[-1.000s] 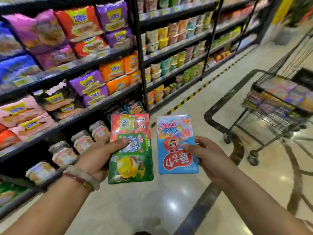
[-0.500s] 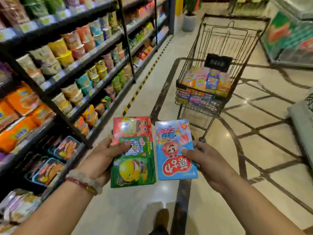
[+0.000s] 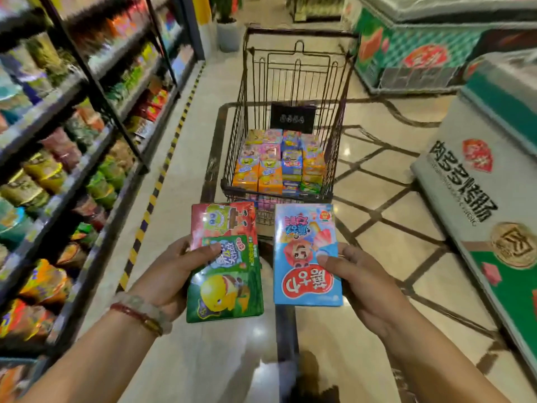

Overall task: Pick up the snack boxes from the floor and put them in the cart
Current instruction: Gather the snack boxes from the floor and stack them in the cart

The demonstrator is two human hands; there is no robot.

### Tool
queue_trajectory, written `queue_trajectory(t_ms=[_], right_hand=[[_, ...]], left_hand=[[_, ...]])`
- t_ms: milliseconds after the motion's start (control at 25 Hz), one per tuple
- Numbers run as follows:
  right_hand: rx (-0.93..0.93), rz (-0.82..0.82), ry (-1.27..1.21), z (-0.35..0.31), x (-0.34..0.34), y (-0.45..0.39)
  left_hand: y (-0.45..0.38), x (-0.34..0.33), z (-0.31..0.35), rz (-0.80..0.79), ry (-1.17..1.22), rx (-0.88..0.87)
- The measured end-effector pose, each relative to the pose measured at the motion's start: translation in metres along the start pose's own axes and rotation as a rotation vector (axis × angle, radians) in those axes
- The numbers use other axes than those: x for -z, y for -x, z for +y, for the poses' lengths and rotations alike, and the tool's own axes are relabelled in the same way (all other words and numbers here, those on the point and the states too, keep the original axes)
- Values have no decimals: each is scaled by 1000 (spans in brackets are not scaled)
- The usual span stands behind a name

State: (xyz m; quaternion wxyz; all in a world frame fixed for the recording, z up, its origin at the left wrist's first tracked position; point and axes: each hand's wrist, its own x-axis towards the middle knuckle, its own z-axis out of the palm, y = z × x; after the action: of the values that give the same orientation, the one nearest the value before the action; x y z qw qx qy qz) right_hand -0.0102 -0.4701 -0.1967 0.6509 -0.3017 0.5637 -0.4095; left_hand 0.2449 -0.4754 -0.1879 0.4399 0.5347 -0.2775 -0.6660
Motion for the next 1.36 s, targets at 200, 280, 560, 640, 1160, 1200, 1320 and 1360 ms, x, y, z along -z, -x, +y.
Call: queue_trajectory(t_ms=[200, 280, 560, 640, 1160, 1200, 1320, 1360], right_hand=[[24, -19, 10, -48, 29, -83], [8, -51, 14, -65, 32, -105], [-50, -99, 23, -113, 30, -203], [-85, -88, 28, -122, 21, -227], [-92, 56, -138, -152, -64, -406], [-94, 70, -156, -153, -64, -418], [-93, 100, -161, -161, -60, -455], [-90, 118, -155, -164, -57, -471]], left_hand=[[-86, -41, 30, 20, 11, -6], [-108, -52, 42, 13, 24, -6], [-199, -62, 85, 60, 59, -33], [-223, -56, 97, 65, 68, -12], [-432, 2, 193, -33, -42, 126], [-447, 0, 196, -33, -49, 135], [-491, -12, 202, -39, -44, 177], [-509, -18, 203, -34, -47, 187]])
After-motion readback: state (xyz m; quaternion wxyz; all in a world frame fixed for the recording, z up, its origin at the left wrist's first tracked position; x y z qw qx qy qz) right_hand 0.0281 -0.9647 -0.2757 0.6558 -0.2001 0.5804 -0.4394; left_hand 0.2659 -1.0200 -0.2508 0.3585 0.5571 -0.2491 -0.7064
